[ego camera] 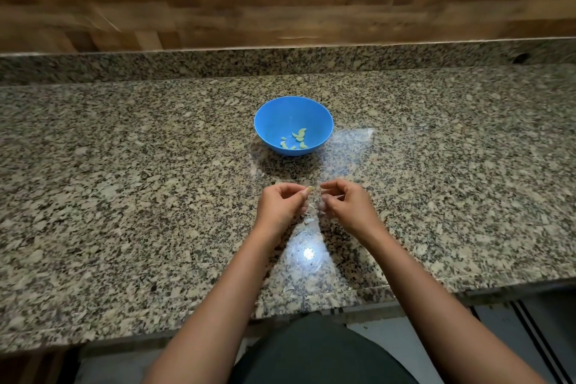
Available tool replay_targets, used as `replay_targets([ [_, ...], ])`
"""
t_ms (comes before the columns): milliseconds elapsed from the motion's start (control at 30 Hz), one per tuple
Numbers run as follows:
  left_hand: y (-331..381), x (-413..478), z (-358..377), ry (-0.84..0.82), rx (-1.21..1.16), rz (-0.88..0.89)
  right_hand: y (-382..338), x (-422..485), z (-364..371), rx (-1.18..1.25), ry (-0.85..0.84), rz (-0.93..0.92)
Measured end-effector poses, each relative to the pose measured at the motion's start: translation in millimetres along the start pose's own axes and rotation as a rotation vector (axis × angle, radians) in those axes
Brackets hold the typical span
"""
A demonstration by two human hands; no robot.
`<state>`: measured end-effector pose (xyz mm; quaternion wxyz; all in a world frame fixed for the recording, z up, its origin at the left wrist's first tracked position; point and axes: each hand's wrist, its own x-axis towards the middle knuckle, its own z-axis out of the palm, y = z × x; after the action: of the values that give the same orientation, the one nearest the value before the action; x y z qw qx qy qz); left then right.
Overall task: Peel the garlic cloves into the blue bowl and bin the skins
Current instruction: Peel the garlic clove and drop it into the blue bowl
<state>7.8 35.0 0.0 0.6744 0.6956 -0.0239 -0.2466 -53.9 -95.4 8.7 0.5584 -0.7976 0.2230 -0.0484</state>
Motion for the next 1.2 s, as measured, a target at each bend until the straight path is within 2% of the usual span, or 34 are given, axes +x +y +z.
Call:
replay_targets([
  [100, -2, -4, 1, 0.069, 0.251, 0.161, -2, -1, -1, 0.110, 0.014, 0.052],
  [167, 0, -8, 5, 0.097, 0.314, 0.256, -5, -3, 1, 0.253, -0.031, 0.106],
  [333, 2, -10, 8, 0.100, 0.364, 0.363, -9, -7, 5, 0.447, -0.033, 0.112],
  [467, 4, -11, 10, 0.066, 0.286, 0.337, -8, -8, 6, 0.484, 0.017, 0.076],
  [633, 6, -10, 10, 0.066, 0.226, 0.325, -7, -9, 3, 0.372, 0.029, 0.031],
  [733, 9, -6, 7, -0.003, 0.188, 0.290, -11, -11, 1, 0.311, 0.014, -0.012],
  [1033, 15, -3, -5, -0.114, 0.149, 0.232, -19, -9, -15, 0.222, -0.134, -0.036],
  [1100, 16, -4, -6, -0.136, 0.132, 0.216, -19, -8, -18, 0.124, -0.145, -0.070],
  [1200, 10, -7, -6, -0.127, 0.107, 0.183, -16, -8, -15, -0.194, -0.108, -0.189],
])
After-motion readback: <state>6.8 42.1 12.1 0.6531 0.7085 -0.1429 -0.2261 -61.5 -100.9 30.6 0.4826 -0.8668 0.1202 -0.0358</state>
